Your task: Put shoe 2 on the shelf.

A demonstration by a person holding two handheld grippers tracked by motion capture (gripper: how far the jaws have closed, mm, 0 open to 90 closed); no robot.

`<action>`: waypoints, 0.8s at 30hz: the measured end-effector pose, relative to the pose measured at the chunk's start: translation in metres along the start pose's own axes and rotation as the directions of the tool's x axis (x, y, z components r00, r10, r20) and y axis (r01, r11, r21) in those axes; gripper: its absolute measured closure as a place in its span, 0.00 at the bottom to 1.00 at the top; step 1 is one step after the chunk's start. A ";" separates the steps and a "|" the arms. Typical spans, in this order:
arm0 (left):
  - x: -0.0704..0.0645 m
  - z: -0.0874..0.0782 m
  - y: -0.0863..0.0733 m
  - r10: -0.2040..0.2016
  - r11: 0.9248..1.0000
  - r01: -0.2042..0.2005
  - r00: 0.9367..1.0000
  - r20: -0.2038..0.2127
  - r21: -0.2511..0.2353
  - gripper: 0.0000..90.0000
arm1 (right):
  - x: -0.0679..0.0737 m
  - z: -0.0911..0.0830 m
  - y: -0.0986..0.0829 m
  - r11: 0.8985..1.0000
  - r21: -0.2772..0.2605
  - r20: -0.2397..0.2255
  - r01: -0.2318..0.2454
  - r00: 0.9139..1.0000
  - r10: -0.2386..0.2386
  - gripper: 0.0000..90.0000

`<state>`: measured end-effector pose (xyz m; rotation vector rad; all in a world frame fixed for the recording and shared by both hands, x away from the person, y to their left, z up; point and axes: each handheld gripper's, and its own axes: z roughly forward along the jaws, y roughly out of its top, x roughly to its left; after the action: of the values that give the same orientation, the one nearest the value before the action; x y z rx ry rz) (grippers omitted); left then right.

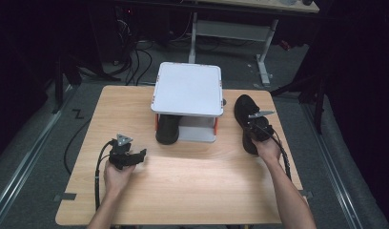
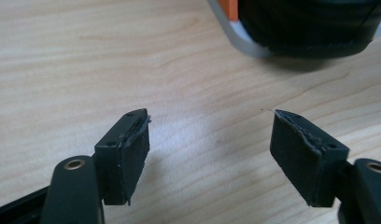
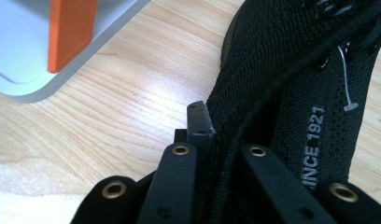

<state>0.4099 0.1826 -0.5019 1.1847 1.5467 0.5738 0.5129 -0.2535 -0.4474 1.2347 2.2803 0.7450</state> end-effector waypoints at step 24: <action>-0.048 -0.021 0.091 -0.063 0.996 0.077 0.973 0.223 -0.054 0.23 | 0.013 -0.040 -0.028 0.999 -0.052 -0.006 0.012 1.000 -0.012 0.98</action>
<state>0.4237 0.1792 -0.3980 1.1024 1.3657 0.4248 0.4650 -0.2655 -0.4372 1.1952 2.2569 0.8002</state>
